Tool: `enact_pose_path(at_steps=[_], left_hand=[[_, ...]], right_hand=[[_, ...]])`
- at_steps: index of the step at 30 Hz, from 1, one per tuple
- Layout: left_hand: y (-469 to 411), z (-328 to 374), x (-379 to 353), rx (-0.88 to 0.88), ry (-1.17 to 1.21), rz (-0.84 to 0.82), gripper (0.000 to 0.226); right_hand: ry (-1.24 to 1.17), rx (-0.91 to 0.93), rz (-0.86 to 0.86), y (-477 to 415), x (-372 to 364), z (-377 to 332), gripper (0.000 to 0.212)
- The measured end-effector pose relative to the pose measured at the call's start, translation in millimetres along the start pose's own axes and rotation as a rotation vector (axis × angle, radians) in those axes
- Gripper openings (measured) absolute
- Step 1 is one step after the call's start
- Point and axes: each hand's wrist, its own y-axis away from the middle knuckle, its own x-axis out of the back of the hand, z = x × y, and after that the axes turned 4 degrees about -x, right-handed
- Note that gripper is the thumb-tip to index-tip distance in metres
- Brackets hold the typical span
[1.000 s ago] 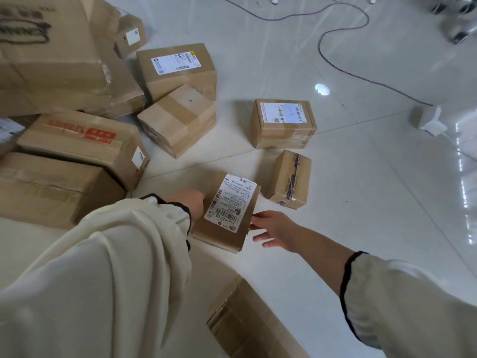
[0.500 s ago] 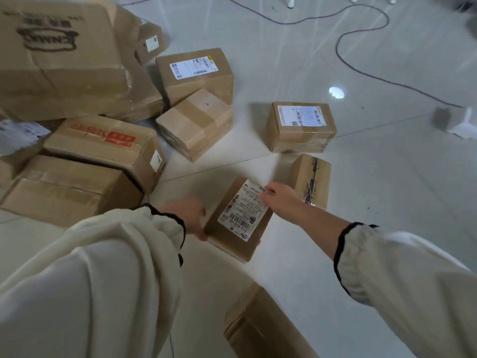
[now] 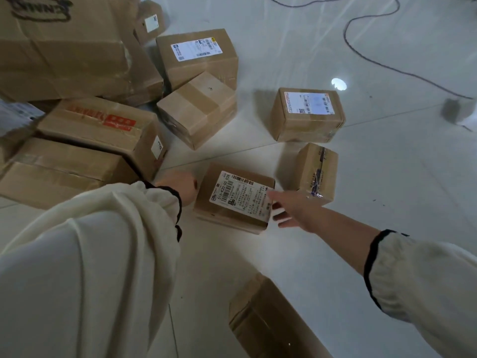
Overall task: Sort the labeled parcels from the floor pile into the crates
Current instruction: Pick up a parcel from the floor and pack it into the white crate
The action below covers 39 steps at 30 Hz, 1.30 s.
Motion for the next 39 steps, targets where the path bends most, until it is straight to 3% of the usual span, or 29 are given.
enact_pose_path(at_steps=[3, 5, 10, 14, 18, 24, 28, 31, 34, 39], left_hand=[[20, 2, 3, 0.041, -0.031, -0.388, 0.038], [26, -4, -1, 0.054, 0.026, -0.472, 0.048], [7, -18, -4, 0.078, 0.331, -0.269, 0.032], [-2, -21, 1, 0.1, 0.493, -0.072, 0.029], [0, -8, 1, 0.134, 0.602, -0.153, 0.031], [3, -3, 0, 0.161, 0.663, -0.204, 0.036], [3, 1, 1, 0.156, 0.689, -0.28, 0.034], [-2, 2, 0, 0.166, 0.732, -0.353, 0.037], [-9, 4, -1, 0.166, 0.721, -0.346, 0.037], [-12, 23, 4, 0.181, 0.725, -0.261, 0.034]], right_hand=[[0.049, 0.103, 0.171, -9, 6, -22, 0.05], [0.222, 0.218, 0.206, -10, 4, -31, 0.047], [0.481, 0.318, 0.173, 4, -10, -23, 0.03], [0.474, 0.26, 0.08, 15, -22, -6, 0.034], [0.396, 0.106, -0.1, 25, -43, 5, 0.031], [0.276, 0.029, 0.035, 17, -42, -12, 0.037], [-0.035, -0.046, -0.095, 8, -41, -16, 0.047], [-0.17, -0.023, -0.196, 2, -47, -17, 0.035], [-0.177, 0.013, -0.164, -2, -49, -18, 0.027], [-0.175, 0.026, -0.125, -7, -42, -20, 0.03]])
